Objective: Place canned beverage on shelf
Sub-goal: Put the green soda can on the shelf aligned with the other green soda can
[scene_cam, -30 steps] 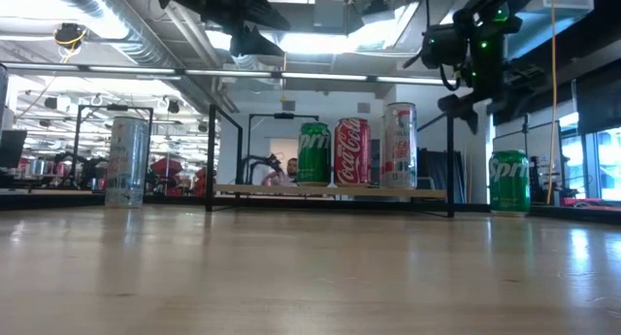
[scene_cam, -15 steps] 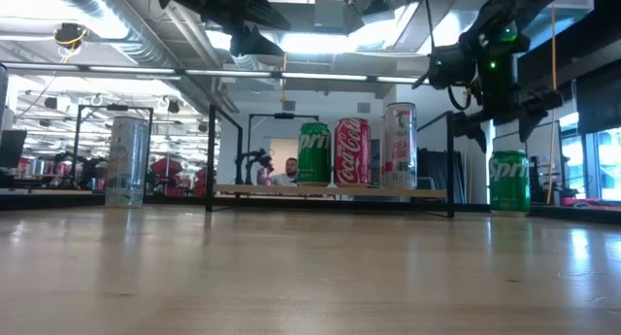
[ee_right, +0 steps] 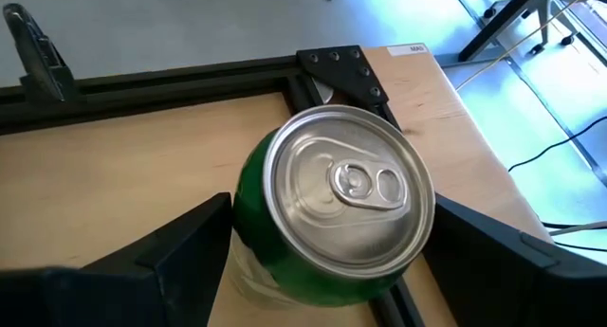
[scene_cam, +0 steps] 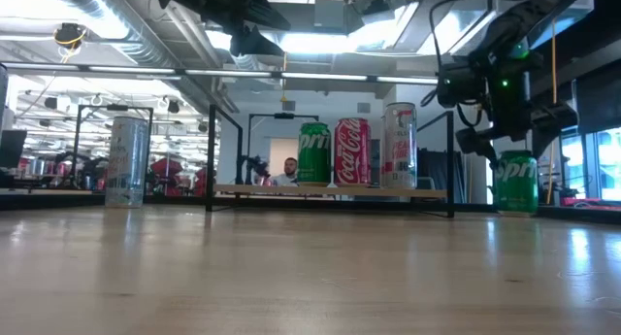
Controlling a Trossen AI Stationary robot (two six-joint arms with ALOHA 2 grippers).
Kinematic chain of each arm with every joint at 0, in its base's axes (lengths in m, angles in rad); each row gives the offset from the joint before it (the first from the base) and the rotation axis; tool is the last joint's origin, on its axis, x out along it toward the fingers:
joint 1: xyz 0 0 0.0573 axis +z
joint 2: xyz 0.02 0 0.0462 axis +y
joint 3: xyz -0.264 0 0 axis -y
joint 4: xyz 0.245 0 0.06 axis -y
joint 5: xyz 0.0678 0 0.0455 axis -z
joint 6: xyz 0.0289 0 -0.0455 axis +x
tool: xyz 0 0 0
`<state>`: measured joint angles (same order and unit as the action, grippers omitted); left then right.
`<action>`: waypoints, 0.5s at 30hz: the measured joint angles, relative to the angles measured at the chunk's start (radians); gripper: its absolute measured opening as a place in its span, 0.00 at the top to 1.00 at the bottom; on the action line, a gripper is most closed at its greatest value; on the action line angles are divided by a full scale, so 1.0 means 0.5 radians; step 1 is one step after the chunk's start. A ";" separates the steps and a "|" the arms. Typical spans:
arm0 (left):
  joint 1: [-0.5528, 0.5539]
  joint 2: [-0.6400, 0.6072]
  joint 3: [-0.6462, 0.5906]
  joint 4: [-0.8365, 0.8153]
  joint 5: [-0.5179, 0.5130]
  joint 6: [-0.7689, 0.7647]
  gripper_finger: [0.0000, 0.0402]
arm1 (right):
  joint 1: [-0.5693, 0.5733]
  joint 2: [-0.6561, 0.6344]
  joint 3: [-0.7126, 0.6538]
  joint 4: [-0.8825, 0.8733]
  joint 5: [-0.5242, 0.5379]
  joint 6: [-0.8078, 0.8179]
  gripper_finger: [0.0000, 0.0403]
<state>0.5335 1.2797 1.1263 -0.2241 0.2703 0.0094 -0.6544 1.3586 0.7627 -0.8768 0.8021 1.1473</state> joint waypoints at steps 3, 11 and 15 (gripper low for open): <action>0.000 0.000 0.000 0.000 0.000 0.001 0.09 | -0.001 0.000 -0.013 0.022 0.000 -0.003 0.20; 0.000 0.000 0.000 0.000 0.000 -0.009 0.09 | -0.002 0.000 -0.016 0.040 -0.020 -0.006 0.22; 0.000 0.000 -0.001 0.000 0.000 -0.010 0.10 | -0.001 0.000 -0.016 0.039 -0.020 -0.006 0.32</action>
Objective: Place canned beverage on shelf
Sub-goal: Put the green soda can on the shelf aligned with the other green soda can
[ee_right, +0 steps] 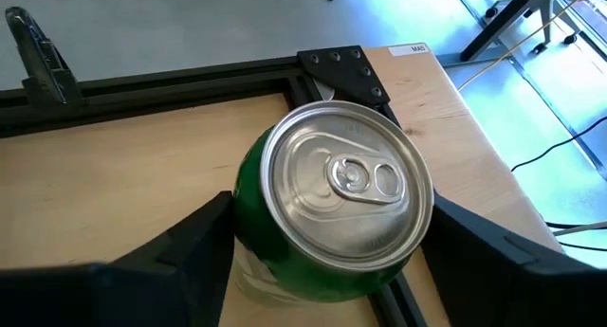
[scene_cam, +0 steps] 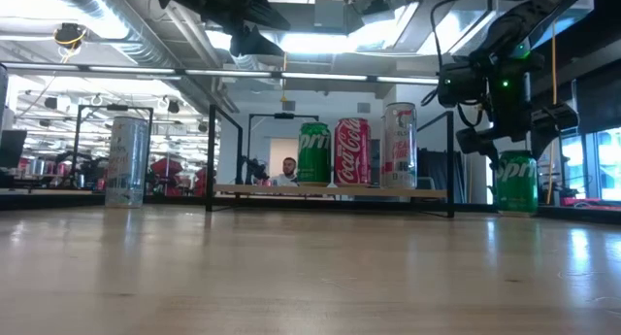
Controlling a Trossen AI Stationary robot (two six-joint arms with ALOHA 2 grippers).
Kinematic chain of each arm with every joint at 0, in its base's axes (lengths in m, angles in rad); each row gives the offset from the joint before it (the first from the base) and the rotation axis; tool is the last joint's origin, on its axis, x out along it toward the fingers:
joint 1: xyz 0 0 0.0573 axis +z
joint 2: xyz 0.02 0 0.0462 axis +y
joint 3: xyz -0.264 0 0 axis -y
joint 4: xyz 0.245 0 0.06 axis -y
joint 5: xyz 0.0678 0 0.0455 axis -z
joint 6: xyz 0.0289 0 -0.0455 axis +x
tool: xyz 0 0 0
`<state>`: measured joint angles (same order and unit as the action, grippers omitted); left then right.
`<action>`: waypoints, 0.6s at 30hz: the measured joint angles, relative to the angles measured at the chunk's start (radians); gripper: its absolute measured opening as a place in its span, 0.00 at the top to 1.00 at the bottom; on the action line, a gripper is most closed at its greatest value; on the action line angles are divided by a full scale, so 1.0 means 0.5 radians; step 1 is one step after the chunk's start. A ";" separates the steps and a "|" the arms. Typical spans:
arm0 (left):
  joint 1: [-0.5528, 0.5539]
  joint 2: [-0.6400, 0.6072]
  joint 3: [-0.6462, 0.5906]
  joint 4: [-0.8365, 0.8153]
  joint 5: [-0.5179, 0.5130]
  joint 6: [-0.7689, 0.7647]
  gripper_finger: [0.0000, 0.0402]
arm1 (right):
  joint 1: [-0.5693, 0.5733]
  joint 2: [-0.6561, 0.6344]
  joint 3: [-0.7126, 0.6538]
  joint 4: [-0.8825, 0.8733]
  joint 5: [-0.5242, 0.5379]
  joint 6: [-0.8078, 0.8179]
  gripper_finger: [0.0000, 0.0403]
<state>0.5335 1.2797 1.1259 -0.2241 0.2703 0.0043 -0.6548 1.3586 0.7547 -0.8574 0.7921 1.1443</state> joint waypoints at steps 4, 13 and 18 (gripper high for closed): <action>0.000 0.000 0.000 0.000 0.000 -0.002 0.10 | 0.002 -0.002 0.001 -0.007 -0.010 -0.002 0.39; 0.000 0.000 0.000 0.000 0.000 -0.003 0.10 | 0.046 -0.120 -0.002 -0.024 -0.138 -0.162 0.36; 0.000 0.000 0.000 0.000 0.000 -0.003 0.10 | 0.132 -0.234 -0.005 -0.096 -0.244 -0.258 0.38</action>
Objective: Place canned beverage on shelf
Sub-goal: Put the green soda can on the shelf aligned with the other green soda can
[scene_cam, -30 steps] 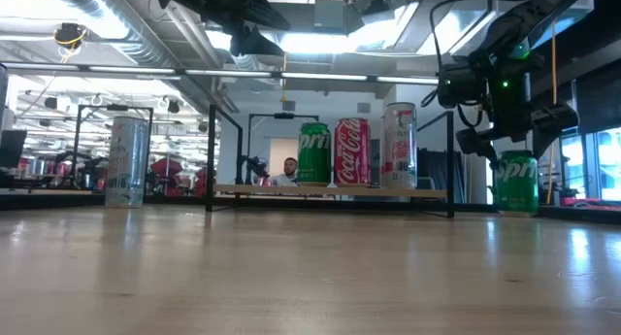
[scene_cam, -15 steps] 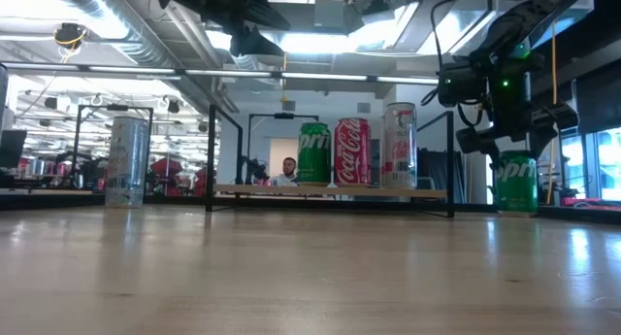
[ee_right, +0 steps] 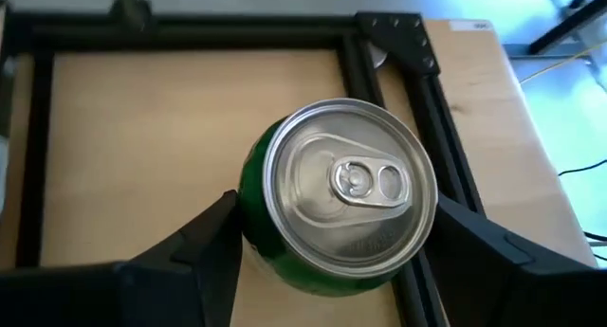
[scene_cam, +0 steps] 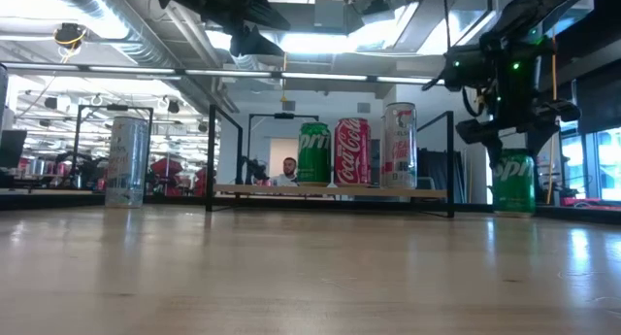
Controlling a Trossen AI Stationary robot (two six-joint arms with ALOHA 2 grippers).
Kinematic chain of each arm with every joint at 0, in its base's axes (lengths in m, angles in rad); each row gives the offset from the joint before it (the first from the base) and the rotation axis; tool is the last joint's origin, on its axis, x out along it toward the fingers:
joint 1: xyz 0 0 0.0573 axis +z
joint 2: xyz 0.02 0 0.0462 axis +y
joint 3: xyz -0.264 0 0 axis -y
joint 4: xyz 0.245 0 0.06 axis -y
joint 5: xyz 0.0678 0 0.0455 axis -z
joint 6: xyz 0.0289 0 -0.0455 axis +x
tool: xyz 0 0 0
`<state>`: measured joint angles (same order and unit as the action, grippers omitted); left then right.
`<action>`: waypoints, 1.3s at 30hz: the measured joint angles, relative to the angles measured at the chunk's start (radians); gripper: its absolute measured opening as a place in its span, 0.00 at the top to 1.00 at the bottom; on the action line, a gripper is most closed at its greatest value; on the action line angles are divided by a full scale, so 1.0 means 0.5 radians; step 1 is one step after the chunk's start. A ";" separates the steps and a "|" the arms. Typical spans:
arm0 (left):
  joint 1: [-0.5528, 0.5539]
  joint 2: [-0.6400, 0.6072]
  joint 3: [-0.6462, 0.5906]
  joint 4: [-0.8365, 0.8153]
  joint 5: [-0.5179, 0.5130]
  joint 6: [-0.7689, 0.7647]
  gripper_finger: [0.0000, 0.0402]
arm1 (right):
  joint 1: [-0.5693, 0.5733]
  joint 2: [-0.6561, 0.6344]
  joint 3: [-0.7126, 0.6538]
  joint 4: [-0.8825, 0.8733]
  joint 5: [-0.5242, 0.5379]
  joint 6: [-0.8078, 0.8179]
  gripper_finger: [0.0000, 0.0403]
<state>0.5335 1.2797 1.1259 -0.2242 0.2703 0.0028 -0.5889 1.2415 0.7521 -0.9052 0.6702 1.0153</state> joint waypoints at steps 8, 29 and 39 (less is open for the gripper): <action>0.000 0.000 0.000 0.000 0.000 -0.001 0.10 | 0.263 -0.130 0.000 -0.190 -0.139 -0.004 0.37; -0.105 0.000 0.000 -0.008 0.004 -0.224 0.09 | 1.291 -0.175 0.005 -0.256 -0.283 -0.004 0.35; -0.430 0.000 0.000 -0.069 -0.275 -0.580 0.09 | 1.587 -0.174 0.005 0.132 -0.372 -0.297 0.35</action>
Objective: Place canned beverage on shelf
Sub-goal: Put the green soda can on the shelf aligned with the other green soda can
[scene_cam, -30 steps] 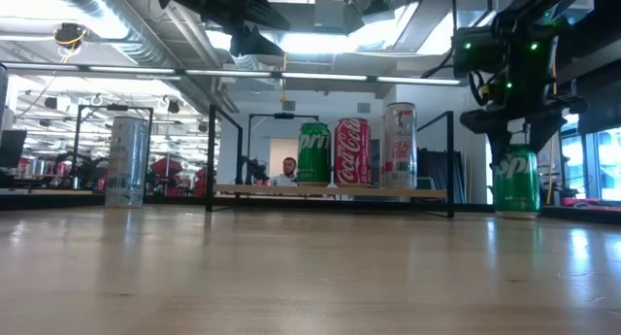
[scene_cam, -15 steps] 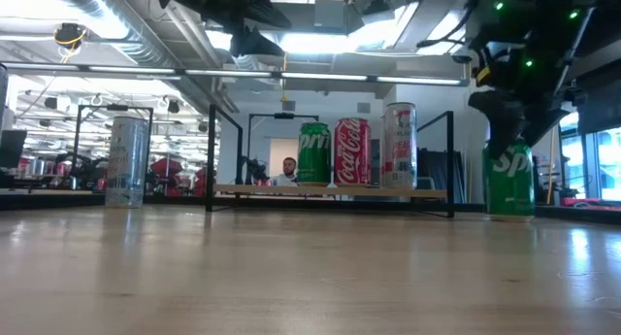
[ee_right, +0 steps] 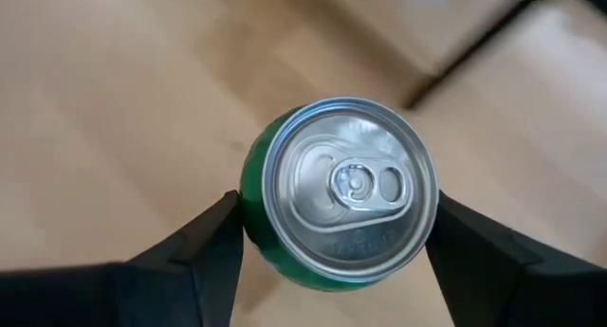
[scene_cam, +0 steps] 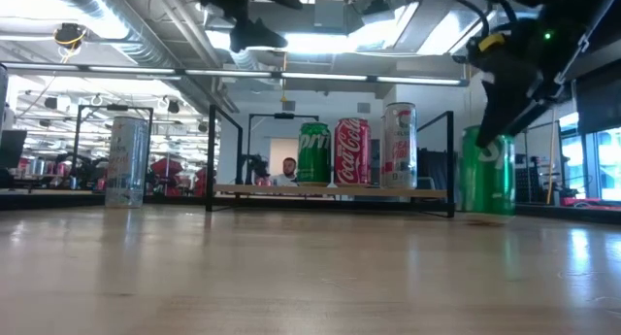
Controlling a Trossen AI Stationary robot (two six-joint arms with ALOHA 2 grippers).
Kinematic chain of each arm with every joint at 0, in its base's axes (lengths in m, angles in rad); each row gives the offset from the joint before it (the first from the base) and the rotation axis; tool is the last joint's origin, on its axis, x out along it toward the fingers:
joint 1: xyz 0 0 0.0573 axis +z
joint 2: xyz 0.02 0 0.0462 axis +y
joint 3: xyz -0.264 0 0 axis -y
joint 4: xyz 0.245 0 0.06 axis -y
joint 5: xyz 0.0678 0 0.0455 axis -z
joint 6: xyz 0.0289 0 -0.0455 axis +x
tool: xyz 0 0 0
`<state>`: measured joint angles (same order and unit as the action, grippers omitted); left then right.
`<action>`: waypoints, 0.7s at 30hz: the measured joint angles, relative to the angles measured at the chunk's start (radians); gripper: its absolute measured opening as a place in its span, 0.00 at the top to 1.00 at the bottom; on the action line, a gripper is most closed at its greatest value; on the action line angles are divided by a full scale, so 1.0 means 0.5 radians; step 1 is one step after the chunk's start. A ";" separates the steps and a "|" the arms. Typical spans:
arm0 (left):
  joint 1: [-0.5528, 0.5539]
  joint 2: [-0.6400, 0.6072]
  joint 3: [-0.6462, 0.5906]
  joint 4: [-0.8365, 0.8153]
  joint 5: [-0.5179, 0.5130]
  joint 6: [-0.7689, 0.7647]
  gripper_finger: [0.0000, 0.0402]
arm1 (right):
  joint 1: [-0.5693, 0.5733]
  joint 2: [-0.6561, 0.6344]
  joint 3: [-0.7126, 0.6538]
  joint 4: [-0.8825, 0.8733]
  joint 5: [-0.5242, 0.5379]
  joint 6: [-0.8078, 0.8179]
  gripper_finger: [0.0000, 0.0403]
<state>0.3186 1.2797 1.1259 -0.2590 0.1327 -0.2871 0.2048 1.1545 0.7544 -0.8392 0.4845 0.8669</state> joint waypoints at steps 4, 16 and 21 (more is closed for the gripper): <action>-0.138 0.000 0.000 -0.125 -0.076 -0.050 0.09 | 0.011 0.026 -0.003 0.284 -0.081 -0.187 0.35; -0.268 -0.355 -0.009 -0.698 0.016 0.110 0.09 | 0.005 0.524 0.441 0.475 0.035 -0.442 0.37; -0.259 -0.595 -0.036 -0.863 0.015 0.209 0.09 | -0.082 0.821 0.786 0.468 0.099 -0.440 0.37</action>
<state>0.1891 0.9820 1.1080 -0.6904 0.1400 -0.1824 0.1637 1.5652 1.1472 -0.6053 0.5339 0.6468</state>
